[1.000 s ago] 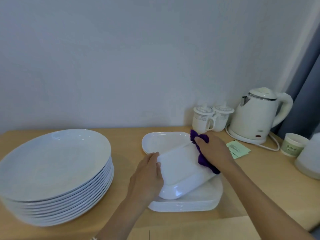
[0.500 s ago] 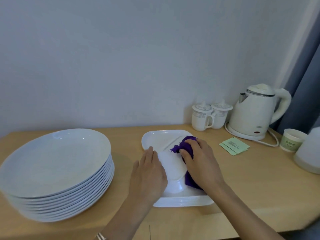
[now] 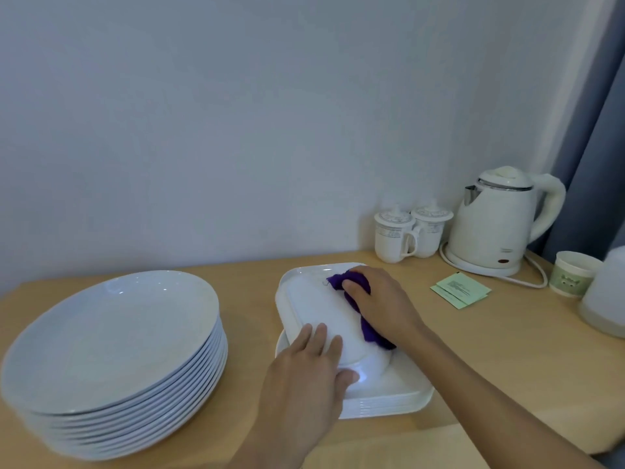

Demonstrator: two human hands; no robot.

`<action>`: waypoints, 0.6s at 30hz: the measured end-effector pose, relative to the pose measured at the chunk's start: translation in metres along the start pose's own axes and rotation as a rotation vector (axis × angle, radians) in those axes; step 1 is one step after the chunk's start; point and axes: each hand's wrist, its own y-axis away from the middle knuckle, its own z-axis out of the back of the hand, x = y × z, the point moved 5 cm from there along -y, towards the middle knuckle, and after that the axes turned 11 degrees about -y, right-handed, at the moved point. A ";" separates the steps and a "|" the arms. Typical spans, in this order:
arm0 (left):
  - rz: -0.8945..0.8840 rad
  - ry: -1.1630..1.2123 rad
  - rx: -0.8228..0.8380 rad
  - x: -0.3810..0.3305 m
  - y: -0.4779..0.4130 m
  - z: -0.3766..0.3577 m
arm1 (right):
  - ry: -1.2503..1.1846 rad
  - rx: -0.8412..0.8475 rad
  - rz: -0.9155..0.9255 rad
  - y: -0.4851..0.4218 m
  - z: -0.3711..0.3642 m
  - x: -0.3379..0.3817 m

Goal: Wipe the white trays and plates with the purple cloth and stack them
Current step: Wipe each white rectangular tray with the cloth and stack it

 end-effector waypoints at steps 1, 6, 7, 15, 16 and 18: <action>0.007 -0.039 -0.024 -0.005 -0.004 0.002 | -0.008 0.036 0.015 0.008 0.002 0.003; 0.097 -0.070 -0.051 -0.035 -0.020 0.008 | 0.053 0.006 0.011 0.042 0.021 -0.004; 0.086 -0.024 -0.024 -0.040 -0.020 0.009 | 0.097 -0.021 -0.008 0.044 0.027 -0.007; 0.346 0.382 -0.225 0.037 -0.036 0.025 | 0.174 0.093 0.067 0.032 0.027 -0.009; 0.367 0.360 -0.267 0.051 -0.044 0.022 | 0.186 0.122 0.083 0.032 0.025 -0.007; 0.257 0.301 -0.119 0.063 -0.061 0.005 | 0.191 0.181 0.113 0.030 0.023 -0.005</action>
